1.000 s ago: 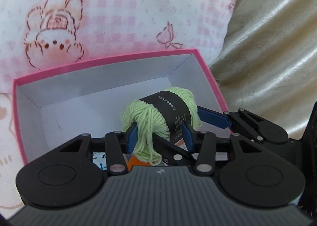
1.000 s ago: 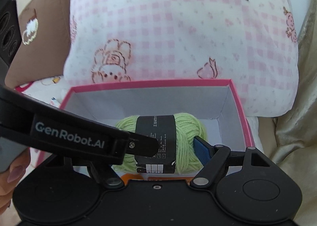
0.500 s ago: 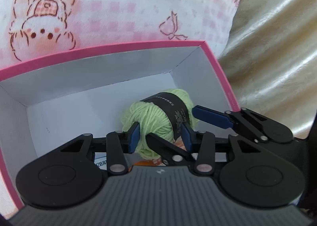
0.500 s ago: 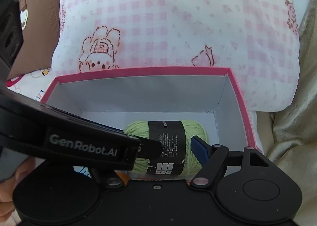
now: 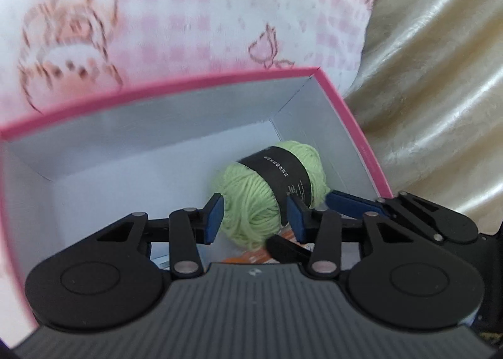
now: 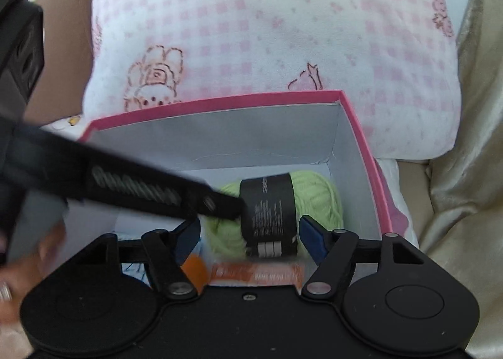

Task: Organize objects
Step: 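Lower the yarn ball into the pink box and open the left gripper, then withdraw the left gripper up and away from the pink box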

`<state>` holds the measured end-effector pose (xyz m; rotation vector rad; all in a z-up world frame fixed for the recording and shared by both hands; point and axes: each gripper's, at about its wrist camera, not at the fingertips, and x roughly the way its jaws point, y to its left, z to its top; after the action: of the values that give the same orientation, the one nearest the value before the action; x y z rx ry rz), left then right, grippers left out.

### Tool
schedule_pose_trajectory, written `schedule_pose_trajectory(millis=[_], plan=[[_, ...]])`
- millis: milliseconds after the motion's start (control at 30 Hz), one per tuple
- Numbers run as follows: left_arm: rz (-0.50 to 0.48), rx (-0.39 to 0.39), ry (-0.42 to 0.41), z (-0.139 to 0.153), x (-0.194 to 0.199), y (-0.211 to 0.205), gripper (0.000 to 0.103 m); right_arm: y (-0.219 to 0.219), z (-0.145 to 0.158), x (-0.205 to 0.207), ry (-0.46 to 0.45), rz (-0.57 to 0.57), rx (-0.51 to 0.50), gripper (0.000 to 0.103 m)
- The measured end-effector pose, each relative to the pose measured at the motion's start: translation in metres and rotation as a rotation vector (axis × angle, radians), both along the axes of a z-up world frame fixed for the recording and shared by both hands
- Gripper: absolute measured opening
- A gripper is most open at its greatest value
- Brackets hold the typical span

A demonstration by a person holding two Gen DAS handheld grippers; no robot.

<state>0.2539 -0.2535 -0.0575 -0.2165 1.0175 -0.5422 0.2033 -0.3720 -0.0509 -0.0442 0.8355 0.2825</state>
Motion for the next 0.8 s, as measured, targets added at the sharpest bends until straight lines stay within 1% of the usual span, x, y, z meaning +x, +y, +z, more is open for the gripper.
schedule_pose_trajectory(millis=[67,100,167,233,267,300,333,400,433,533,633,667,733,767,800], plan=[[-0.010,0.012,-0.014,0.014,-0.007,0.007,0.045,0.001,0.005,-0.013,-0.026,-0.006,-0.023,0.074],[-0.006,0.027,-0.020,0.020,-0.011,0.010,0.045,0.000,0.008,-0.018,-0.034,-0.010,-0.020,0.074],[0.004,0.090,-0.041,0.032,-0.020,0.014,0.047,-0.002,0.014,-0.029,-0.041,-0.022,0.002,0.074],[0.011,0.170,-0.077,0.042,-0.033,0.015,0.050,-0.005,0.023,-0.039,-0.049,-0.037,0.029,0.074],[0.010,0.193,-0.090,0.046,-0.038,0.016,0.053,-0.004,0.027,-0.045,-0.052,-0.041,0.035,0.074],[0.003,0.193,-0.096,0.050,-0.043,0.021,0.057,-0.003,0.032,-0.050,-0.060,-0.040,0.031,0.074],[-0.015,0.177,-0.100,0.054,-0.047,0.025,0.059,0.001,0.036,-0.054,-0.065,-0.035,0.003,0.074],[-0.023,0.165,-0.094,0.061,-0.054,0.035,0.060,0.011,0.043,-0.060,-0.080,-0.025,-0.075,0.074],[-0.020,0.169,-0.094,0.064,-0.057,0.039,0.061,0.015,0.049,-0.064,-0.095,-0.010,-0.083,0.074],[-0.020,0.174,-0.095,0.078,-0.070,0.053,0.064,0.018,0.063,-0.073,-0.093,-0.019,-0.072,0.074],[-0.028,0.187,-0.097,0.094,-0.084,0.066,0.069,0.019,0.071,-0.076,-0.044,-0.082,-0.068,0.074],[-0.044,0.183,-0.108,0.100,-0.091,0.070,0.069,0.019,0.072,-0.078,-0.026,-0.100,-0.066,0.075],[-0.080,0.169,-0.144,0.114,-0.107,0.077,0.073,0.020,0.076,-0.086,-0.013,-0.107,-0.043,0.076],[-0.087,0.164,-0.152,0.120,-0.114,0.081,0.077,0.020,0.078,-0.089,-0.007,-0.108,-0.036,0.078],[-0.093,0.160,-0.156,0.126,-0.121,0.084,0.078,0.021,0.080,-0.094,-0.004,-0.113,-0.038,0.079]])
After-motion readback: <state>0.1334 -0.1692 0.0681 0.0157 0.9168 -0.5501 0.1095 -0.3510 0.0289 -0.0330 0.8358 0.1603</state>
